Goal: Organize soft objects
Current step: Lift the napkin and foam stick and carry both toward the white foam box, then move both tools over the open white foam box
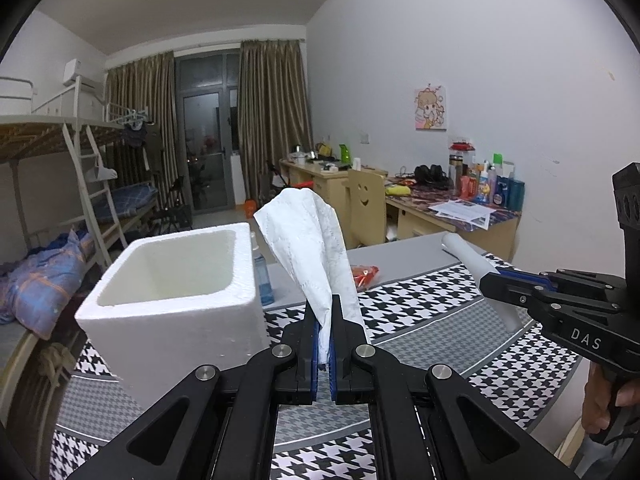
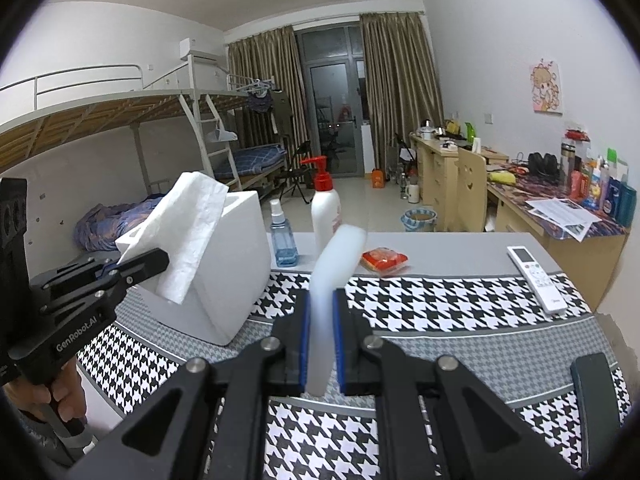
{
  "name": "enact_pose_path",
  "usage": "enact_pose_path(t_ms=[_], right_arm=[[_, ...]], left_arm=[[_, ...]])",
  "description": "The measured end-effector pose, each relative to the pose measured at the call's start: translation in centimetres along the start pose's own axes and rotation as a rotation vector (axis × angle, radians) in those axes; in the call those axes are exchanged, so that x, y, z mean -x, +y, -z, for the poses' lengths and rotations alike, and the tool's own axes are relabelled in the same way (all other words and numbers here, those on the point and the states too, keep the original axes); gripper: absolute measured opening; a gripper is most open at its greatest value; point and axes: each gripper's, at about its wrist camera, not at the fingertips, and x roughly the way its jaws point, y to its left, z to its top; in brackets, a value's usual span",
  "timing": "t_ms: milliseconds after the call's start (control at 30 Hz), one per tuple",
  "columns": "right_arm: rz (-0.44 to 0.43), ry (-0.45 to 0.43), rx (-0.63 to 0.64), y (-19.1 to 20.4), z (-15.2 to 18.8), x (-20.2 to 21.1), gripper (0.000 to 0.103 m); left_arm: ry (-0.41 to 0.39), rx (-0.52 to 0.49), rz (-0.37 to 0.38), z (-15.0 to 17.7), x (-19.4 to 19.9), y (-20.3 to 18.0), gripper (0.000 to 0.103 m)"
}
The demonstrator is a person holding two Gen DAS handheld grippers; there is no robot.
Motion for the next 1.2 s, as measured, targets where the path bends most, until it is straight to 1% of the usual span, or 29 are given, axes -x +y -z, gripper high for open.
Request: enact_pose_path(t_ms=[500, 933, 1200], right_arm=[[-0.036, -0.011, 0.045, 1.6, -1.2, -0.4, 0.014], [-0.054, -0.013, 0.057, 1.8, -2.1, -1.3, 0.014], [-0.058, -0.012, 0.044, 1.7, -2.4, -1.6, 0.014]], left_arm=[[-0.016, -0.003, -0.014, -0.5, 0.8, 0.8, 0.003], [-0.04, 0.003, -0.039, -1.4, 1.5, 2.2, 0.003], [-0.046, -0.001, -0.05, -1.9, 1.3, 2.3, 0.003]])
